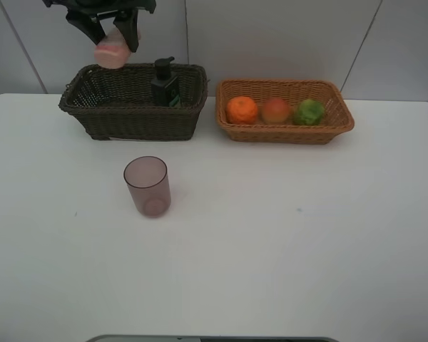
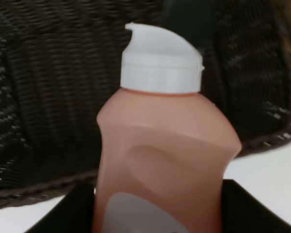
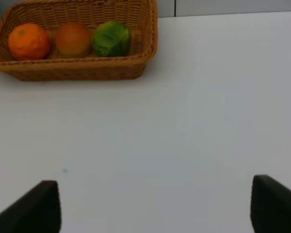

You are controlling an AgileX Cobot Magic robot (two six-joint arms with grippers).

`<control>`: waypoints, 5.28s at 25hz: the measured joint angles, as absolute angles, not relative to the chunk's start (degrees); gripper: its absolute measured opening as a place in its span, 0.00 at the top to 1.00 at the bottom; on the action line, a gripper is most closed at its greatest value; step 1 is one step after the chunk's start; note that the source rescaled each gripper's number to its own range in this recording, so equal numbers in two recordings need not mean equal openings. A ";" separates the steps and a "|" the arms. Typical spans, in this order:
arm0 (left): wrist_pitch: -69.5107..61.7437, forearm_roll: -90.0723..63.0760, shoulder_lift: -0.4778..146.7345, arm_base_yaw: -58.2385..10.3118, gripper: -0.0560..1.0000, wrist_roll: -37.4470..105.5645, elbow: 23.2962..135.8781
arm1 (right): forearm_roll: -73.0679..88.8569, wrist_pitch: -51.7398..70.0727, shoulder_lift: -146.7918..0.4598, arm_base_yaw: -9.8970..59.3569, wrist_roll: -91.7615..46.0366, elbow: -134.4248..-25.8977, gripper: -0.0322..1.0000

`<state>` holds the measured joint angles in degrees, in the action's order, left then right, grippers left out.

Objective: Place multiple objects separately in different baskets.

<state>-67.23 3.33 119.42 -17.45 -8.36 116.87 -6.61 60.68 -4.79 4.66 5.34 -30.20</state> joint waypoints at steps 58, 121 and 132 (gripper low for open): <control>-59.78 3.72 118.26 -19.63 0.00 -10.50 104.10 | -6.61 60.68 -4.79 4.66 5.34 -30.20 0.37; -22.94 0.55 108.29 -28.76 0.03 -4.66 56.42 | -6.61 60.68 -4.79 4.66 5.34 -30.20 0.37; -21.65 0.38 108.85 -28.76 0.94 -4.66 56.40 | -6.61 60.68 -4.79 4.66 5.34 -30.20 0.37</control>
<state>-21.65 0.38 108.85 -28.76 -4.66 56.40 -6.61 60.68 -4.79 4.66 5.34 -30.20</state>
